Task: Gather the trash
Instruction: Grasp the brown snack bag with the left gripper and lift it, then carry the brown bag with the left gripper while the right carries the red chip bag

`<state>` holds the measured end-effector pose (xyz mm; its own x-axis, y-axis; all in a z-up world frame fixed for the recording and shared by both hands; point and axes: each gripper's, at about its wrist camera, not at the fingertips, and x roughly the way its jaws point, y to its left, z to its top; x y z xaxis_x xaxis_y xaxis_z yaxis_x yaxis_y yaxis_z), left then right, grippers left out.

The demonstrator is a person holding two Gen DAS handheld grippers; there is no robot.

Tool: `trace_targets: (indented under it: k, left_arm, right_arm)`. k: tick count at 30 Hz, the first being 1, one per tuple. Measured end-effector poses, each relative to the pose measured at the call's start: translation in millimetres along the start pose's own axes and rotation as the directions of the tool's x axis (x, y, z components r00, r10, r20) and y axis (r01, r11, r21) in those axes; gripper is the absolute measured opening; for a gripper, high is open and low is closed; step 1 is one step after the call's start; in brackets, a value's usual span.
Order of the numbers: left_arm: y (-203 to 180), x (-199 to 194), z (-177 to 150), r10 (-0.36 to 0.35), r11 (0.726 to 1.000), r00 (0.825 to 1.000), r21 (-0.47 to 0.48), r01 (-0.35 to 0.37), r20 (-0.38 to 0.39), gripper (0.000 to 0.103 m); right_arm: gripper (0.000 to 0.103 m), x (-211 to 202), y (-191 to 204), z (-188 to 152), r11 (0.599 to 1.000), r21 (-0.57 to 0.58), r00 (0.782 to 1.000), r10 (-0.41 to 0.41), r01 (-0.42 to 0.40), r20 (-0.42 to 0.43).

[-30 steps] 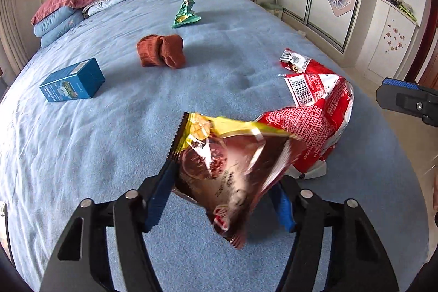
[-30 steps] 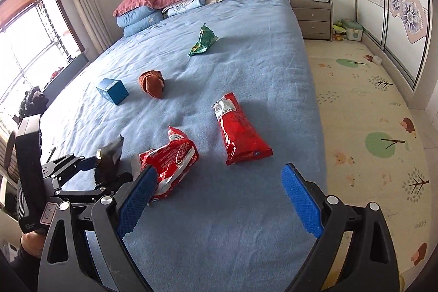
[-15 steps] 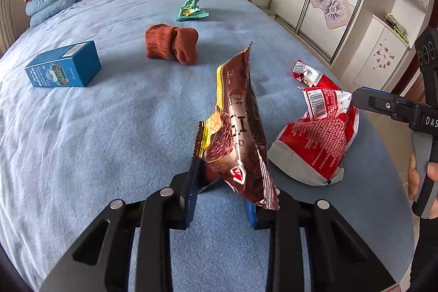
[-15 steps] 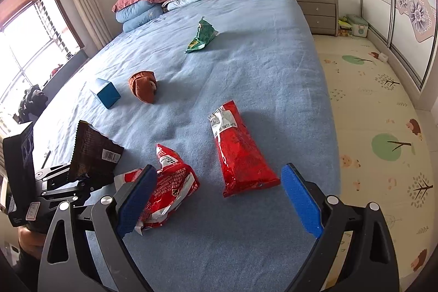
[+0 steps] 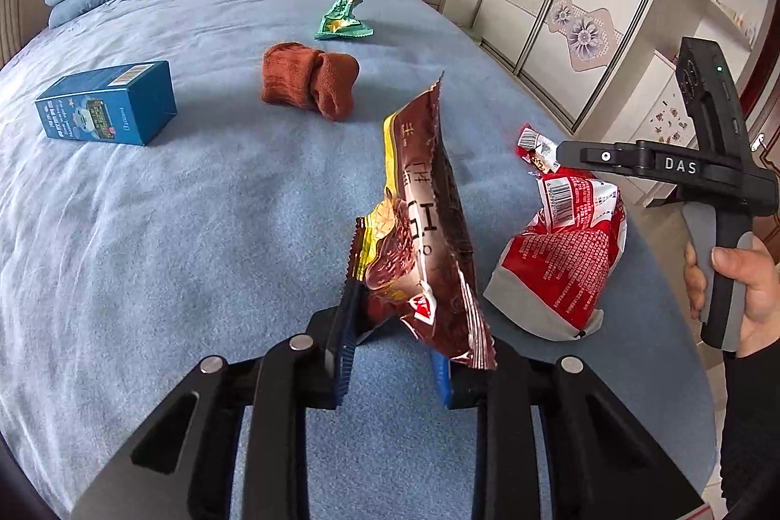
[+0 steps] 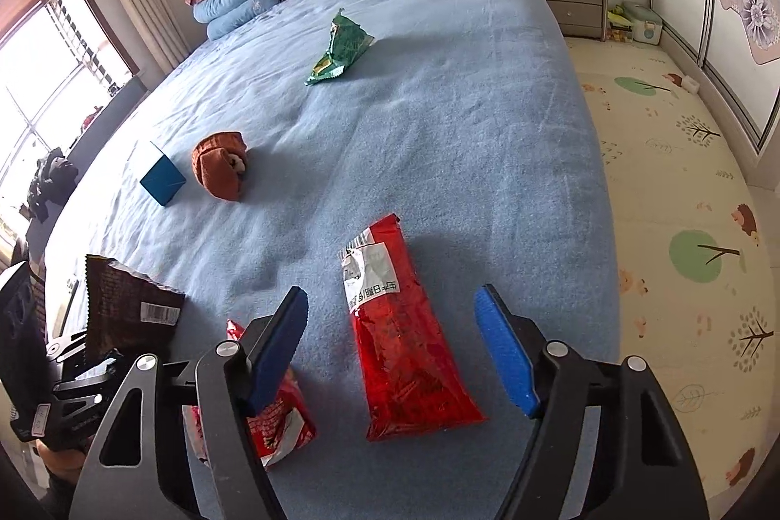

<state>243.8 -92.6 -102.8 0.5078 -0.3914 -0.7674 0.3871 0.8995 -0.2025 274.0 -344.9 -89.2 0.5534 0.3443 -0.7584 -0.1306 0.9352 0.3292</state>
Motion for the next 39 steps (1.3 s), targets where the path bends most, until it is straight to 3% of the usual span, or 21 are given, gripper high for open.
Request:
trace_targets:
  k: [3,5,6,14,20,28,34,39]
  left_arm:
    - [1,0,0,-0.005,1.0,1.0,-0.002,0.005,0.004,0.027]
    - [2,-1,0,-0.015,1.0,1.0,-0.01,0.015,0.009,0.026]
    - [4,-2,1,-0.019,1.0,1.0,-0.015,0.02,0.012,0.026]
    - [5,-18,3,-0.049,0.996,0.997,-0.071,0.053,0.054,0.025]
    - [-26,-46,0,-0.089,0.995,0.99,-0.04,0.093,0.105,0.025]
    - [-110,-49,-19,-0.232,0.972,0.971,0.056,0.229,0.054,0.025]
    - [-192,-32,-36,-0.338,0.93,0.941,0.142,0.339,-0.035,0.025]
    - [-260,-14,-52,-0.394,0.887,0.911,0.208,0.412,-0.12,0.025]
  right_arm:
    - [0.057,11,-1,-4,0.999,-0.006,0.999,-0.04,0.04,-0.023]
    - [0.038,11,2,-8,0.994,-0.038,0.995,-0.098,0.098,-0.01]
    - [0.035,10,2,-9,0.992,-0.049,0.994,-0.114,0.113,-0.001]
    - [0.035,-34,-10,-18,0.999,0.008,0.993,-0.052,0.052,0.101]
    - [0.035,-82,-9,-43,0.998,-0.014,0.986,-0.052,0.055,0.158]
    - [0.035,-138,-33,-100,0.998,0.022,0.978,-0.057,0.054,0.199]
    - [0.035,-189,-79,-146,0.99,0.125,0.966,-0.094,0.065,0.241]
    - [0.036,-229,-120,-195,0.97,0.21,0.952,-0.176,0.124,0.252]
